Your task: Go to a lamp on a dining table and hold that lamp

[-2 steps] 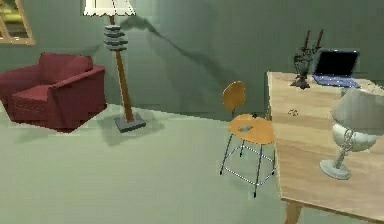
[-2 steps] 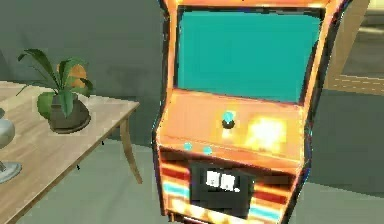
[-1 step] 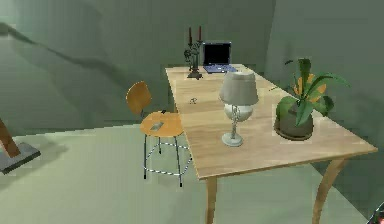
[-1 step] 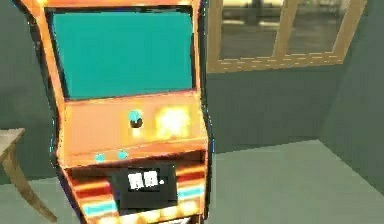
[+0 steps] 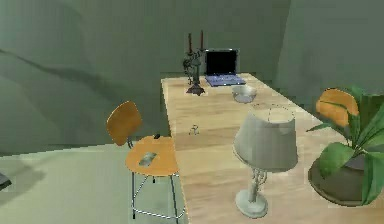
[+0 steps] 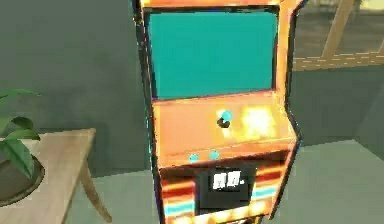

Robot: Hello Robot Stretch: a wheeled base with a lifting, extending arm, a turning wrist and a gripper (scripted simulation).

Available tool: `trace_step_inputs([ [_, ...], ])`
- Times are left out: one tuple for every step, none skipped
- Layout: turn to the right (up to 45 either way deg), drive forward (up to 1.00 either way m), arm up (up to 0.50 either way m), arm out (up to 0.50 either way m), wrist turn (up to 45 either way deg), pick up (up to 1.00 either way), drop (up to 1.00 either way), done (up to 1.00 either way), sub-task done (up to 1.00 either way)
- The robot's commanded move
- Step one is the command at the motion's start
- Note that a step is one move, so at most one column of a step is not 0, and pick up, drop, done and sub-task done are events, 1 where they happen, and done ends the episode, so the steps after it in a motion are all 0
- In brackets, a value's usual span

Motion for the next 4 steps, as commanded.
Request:
trace_step_inputs([
  [-45.0, 0.00, 0.00, 0.00, 0.0, 0.00, 0.00, 0.00, 0.00],
  [-21.0, 0.00, 0.00, 0.00, 0.0, 0.00, 0.00, 0.00, 0.00],
  [0.0, 0.00, 0.50, 0.00, 0.0, 0.00, 0.00, 0.00, 0.00],
  [0.0, 0.00, 0.38, 0.00, 0.0, 0.00, 0.00, 0.00, 0.00],
])
